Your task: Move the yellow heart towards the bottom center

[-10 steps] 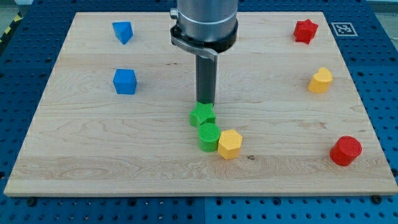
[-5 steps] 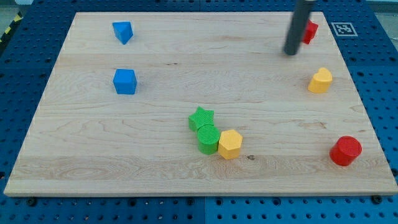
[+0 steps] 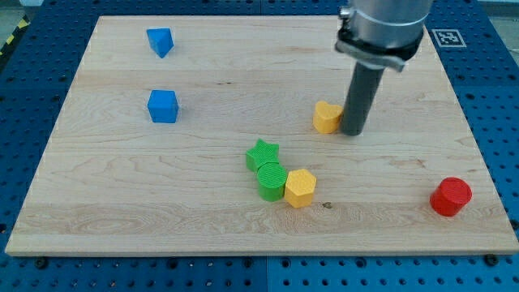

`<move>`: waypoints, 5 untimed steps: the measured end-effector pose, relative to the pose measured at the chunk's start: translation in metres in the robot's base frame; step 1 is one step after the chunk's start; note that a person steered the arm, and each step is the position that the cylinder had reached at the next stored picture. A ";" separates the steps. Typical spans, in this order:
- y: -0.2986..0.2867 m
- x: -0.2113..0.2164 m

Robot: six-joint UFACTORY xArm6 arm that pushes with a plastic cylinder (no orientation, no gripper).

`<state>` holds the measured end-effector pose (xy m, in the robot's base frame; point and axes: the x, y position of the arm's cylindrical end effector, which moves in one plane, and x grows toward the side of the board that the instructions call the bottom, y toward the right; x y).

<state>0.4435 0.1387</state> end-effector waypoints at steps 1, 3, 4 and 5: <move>0.027 -0.041; -0.019 -0.029; -0.019 0.017; -0.020 0.010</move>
